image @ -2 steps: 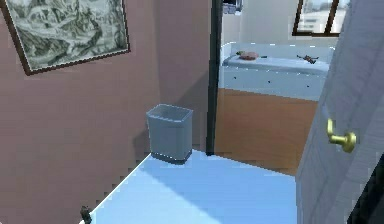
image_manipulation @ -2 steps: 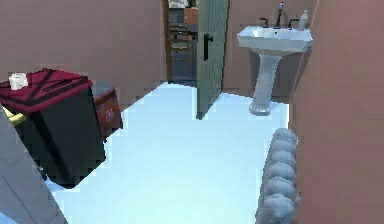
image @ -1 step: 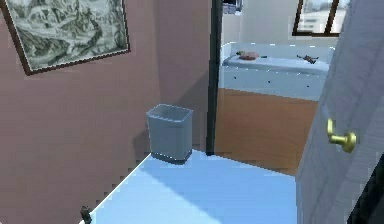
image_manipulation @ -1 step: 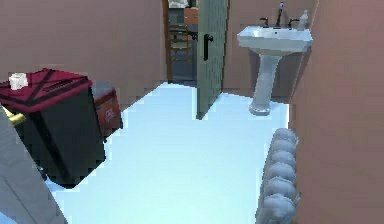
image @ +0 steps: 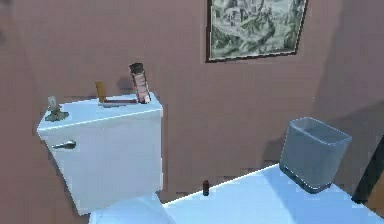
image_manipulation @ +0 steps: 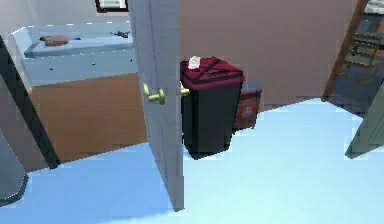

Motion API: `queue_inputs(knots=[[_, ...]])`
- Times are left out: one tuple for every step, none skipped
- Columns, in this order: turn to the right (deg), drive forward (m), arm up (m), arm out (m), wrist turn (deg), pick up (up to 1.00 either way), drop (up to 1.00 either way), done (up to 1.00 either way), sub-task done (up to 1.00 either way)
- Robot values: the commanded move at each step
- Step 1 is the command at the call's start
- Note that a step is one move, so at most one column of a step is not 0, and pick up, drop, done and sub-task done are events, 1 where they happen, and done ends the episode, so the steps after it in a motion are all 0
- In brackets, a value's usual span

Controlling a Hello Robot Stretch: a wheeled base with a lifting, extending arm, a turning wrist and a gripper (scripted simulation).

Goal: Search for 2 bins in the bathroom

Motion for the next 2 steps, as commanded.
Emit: queue_inputs(knots=[[45.0,0.00,0.00,0.00,0.0,0.00,0.00,0.00,0.00],[-42.0,0.00,0.00,0.00,0.0,0.00,0.00,0.00,0.00]])
